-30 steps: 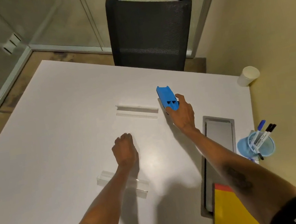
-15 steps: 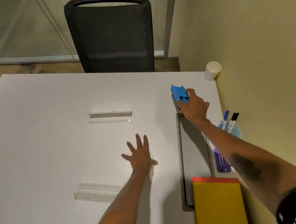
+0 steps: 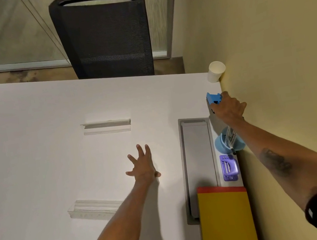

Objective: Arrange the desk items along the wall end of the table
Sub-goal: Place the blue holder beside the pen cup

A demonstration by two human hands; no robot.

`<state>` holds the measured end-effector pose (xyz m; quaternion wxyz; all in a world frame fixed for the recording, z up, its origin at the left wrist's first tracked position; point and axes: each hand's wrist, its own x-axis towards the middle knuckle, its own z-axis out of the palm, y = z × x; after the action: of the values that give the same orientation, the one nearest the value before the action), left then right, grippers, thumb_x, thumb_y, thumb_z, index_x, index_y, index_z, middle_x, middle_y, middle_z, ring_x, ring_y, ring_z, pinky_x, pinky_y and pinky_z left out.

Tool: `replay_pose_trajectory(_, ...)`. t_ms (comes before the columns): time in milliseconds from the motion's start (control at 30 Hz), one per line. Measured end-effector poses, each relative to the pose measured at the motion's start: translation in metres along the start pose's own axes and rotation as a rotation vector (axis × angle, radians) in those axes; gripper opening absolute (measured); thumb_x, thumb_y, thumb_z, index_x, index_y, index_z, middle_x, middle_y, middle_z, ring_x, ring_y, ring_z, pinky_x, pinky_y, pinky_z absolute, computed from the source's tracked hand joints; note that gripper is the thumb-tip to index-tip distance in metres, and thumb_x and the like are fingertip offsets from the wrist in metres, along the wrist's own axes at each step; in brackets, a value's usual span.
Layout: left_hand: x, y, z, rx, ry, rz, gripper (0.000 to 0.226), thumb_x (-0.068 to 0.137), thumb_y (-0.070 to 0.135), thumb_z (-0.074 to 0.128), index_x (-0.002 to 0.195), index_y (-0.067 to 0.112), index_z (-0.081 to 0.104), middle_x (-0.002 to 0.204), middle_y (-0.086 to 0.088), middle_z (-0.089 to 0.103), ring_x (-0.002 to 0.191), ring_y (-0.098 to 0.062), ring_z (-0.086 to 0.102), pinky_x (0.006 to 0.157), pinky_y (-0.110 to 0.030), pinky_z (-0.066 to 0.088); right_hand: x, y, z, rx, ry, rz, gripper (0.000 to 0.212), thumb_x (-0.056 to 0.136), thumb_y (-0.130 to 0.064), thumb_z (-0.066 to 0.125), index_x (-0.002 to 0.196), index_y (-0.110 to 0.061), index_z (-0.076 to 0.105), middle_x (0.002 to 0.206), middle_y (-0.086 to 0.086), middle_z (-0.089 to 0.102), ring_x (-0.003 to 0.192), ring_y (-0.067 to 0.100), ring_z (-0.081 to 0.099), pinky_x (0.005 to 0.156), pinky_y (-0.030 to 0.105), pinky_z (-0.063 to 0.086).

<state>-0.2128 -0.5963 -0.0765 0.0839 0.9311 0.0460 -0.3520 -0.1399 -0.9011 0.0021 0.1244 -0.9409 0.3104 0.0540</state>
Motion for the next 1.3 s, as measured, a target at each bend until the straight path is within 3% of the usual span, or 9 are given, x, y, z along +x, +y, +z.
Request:
replay_pose_trajectory(533, 0.001, 0.001, 0.000, -0.011, 0.001, 0.012, 0.123, 0.067, 0.028, 0.090, 0.155, 0.036, 0.004, 0.163, 0.008, -0.012, 0.147, -0.046, -0.001, 0.093, -0.076, 0.036, 0.011, 0.017, 0.005, -0.002, -0.243, 0.112, 0.063, 0.087, -0.024, 0.063, 0.141, -0.011, 0.034, 0.130, 0.020, 0.055, 0.119, 0.039, 0.056, 0.098, 0.042, 0.042)
replay_pose_trajectory(733, 0.004, 0.002, 0.000, -0.016, 0.001, 0.008, 0.124, 0.066, 0.026, 0.090, 0.155, 0.036, 0.004, 0.163, 0.008, -0.012, 0.147, -0.045, -0.002, 0.093, -0.076, 0.037, 0.023, 0.008, 0.004, -0.126, -0.361, 0.108, 0.083, 0.082, -0.023, 0.072, 0.148, -0.014, 0.023, 0.128, 0.018, 0.055, 0.116, 0.035, 0.057, 0.081, 0.038, 0.047)
replay_pose_trajectory(900, 0.005, 0.002, 0.001, -0.005, 0.000, 0.000, 0.125, 0.066, 0.027, 0.091, 0.155, 0.036, 0.004, 0.163, 0.008, -0.011, 0.146, -0.046, -0.001, 0.092, -0.076, 0.037, 0.029, 0.009, 0.011, -0.233, -0.404, 0.081, 0.091, 0.080, -0.028, 0.073, 0.150, -0.013, 0.018, 0.127, 0.016, 0.057, 0.114, 0.034, 0.059, 0.084, 0.040, 0.048)
replay_pose_trajectory(1033, 0.010, 0.001, 0.004, 0.000, 0.004, -0.003, 0.127, 0.063, 0.029, 0.092, 0.154, 0.037, 0.004, 0.162, 0.009, -0.012, 0.146, -0.045, 0.000, 0.092, -0.076, 0.038, 0.033, 0.012, 0.017, -0.274, -0.417, 0.068, 0.102, 0.079, -0.029, 0.075, 0.154, -0.012, 0.010, 0.130, 0.015, 0.058, 0.118, 0.034, 0.058, 0.087, 0.041, 0.047)
replay_pose_trajectory(1133, 0.014, 0.000, 0.007, 0.002, 0.004, -0.008, 0.128, 0.061, 0.029, 0.093, 0.153, 0.037, 0.005, 0.162, 0.009, -0.012, 0.145, -0.045, 0.000, 0.091, -0.076, 0.037, 0.036, 0.010, 0.021, -0.359, -0.460, 0.050, 0.117, 0.078, -0.034, 0.078, 0.157, -0.014, -0.006, 0.140, 0.016, 0.052, 0.126, 0.036, 0.053, 0.098, 0.045, 0.045)
replay_pose_trajectory(1300, 0.017, -0.001, 0.008, -0.006, 0.000, -0.012, 0.128, 0.060, 0.029, 0.094, 0.152, 0.038, 0.005, 0.161, 0.011, -0.013, 0.146, -0.045, -0.001, 0.090, -0.078, 0.037, 0.042, 0.005, 0.025, -0.485, -0.506, 0.006, 0.125, 0.079, -0.040, 0.077, 0.155, -0.018, -0.020, 0.142, 0.017, 0.050, 0.121, 0.036, 0.056, 0.086, 0.042, 0.045)
